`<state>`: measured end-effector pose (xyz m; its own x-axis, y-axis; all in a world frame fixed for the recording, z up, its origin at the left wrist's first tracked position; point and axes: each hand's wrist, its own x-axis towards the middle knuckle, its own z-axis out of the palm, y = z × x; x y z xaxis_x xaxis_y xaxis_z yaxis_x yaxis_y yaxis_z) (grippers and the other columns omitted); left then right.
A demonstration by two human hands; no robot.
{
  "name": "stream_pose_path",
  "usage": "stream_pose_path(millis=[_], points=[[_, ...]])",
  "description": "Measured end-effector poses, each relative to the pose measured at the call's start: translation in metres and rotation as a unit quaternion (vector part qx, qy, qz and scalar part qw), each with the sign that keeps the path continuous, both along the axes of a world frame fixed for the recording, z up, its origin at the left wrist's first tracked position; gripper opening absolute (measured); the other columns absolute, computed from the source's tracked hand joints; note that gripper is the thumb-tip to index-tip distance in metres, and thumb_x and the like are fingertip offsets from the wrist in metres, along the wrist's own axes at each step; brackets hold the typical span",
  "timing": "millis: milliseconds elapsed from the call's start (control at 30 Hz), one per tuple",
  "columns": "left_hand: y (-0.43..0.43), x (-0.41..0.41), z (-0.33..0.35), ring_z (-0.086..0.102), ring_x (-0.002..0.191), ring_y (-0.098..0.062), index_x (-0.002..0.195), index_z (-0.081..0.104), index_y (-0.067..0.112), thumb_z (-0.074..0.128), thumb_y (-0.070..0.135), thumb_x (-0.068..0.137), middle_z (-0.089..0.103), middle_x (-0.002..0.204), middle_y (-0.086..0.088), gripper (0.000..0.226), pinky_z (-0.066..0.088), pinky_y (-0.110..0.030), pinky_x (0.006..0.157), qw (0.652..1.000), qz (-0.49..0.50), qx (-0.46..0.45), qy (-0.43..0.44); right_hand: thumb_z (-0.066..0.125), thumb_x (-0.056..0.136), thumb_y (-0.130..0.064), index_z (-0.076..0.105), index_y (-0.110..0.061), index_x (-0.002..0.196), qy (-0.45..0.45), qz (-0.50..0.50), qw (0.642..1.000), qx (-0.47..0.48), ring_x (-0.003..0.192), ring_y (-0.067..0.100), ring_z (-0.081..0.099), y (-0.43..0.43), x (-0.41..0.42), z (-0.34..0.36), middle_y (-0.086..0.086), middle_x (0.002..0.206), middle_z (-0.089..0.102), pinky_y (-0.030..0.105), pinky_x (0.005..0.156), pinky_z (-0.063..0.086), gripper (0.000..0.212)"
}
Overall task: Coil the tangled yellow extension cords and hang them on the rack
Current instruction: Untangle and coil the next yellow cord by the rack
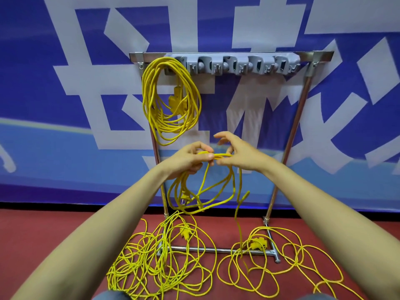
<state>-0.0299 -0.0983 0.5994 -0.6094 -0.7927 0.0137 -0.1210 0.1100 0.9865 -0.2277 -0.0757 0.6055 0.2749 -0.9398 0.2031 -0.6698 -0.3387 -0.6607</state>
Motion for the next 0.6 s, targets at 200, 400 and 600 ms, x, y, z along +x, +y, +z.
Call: stream_pose_path(millis=[200, 400, 600], points=[[0.006, 0.008, 0.021, 0.029, 0.036, -0.005, 0.096, 0.058, 0.010, 0.068, 0.005, 0.084, 0.064, 0.066, -0.006, 0.016, 0.020, -0.014, 0.035, 0.999, -0.009, -0.031, 0.019, 0.072, 0.075, -0.013, 0.057, -0.029, 0.117, 0.044, 0.049, 0.997, 0.048, 0.085, 0.019, 0.060, -0.004, -0.005, -0.021, 0.004, 0.098, 0.064, 0.036, 0.083, 0.052, 0.048], [-0.006, 0.032, 0.020, 0.028, 0.036, -0.004, 0.094, 0.061, 0.014, 0.073, 0.011, 0.079, 0.064, 0.065, -0.006, 0.019, 0.020, -0.014, 0.035, 0.993, 0.027, -0.047, 0.109, 0.067, 0.086, -0.019, 0.061, -0.011, 0.101, 0.010, 0.000, 0.995, 0.095, 0.102, 0.016, 0.050, 0.000, -0.020, -0.041, 0.008, 0.108, 0.056, 0.025, 0.088, 0.037, 0.018], [-0.016, 0.045, 0.011, 0.030, 0.039, -0.008, 0.108, 0.056, 0.009, 0.066, 0.018, 0.089, 0.058, 0.067, -0.005, 0.023, 0.023, -0.017, 0.038, 0.995, 0.076, -0.071, 0.006, 0.055, 0.093, -0.005, 0.051, -0.012, 0.086, -0.271, -0.035, 0.956, 0.111, 0.061, 0.014, 0.058, 0.005, -0.034, -0.047, 0.002, 0.065, 0.057, 0.023, 0.065, 0.053, 0.011]])
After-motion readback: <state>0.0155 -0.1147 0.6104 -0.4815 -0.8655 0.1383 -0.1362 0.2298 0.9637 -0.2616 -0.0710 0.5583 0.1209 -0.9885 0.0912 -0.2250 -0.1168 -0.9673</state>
